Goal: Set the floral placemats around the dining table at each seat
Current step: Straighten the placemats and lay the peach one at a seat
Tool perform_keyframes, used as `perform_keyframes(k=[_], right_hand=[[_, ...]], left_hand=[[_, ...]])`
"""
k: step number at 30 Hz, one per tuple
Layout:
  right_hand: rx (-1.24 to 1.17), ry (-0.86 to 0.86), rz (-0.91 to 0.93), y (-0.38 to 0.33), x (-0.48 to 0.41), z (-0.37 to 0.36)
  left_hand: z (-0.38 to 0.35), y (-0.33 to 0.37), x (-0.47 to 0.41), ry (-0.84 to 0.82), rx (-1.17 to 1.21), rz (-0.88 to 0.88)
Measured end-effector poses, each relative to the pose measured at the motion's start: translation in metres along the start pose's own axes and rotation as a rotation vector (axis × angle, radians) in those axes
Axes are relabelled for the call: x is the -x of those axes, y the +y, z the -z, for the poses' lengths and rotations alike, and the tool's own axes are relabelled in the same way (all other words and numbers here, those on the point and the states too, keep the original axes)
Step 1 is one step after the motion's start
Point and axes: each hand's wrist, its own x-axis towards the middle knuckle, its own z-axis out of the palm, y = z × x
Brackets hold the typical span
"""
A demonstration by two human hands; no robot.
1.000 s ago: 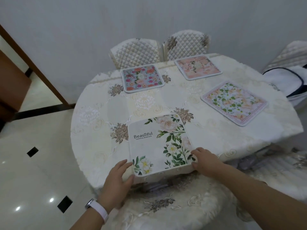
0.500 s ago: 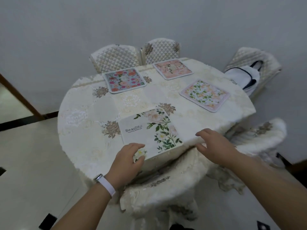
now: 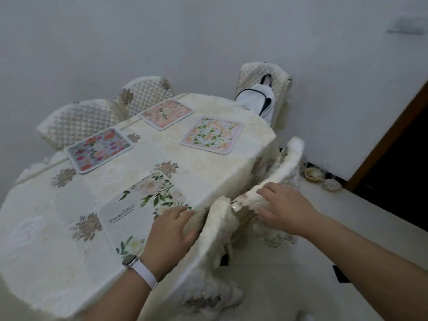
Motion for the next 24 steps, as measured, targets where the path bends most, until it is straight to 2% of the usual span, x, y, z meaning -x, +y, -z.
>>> perform_keyframes(k=[8,13,18,24], right_hand=[[0.008,-0.011,-0.065,0.158,0.040,0.025],[0.047,0.005,-0.078,0.246,0.048,0.052],[0.045,0.022,-0.099,0.296,0.052,0.071],[0.043,-0.020,-0.095,0.337,0.038,0.077]], left_hand=[[-0.049,0.153,-0.093,-0.076,-0.013,-0.116],[-0.066,0.233,-0.143,-0.052,-0.047,-0.096],[-0.079,0.273,-0.171,-0.097,-0.100,-0.107],[-0.097,0.288,-0.206,-0.034,-0.167,-0.133]])
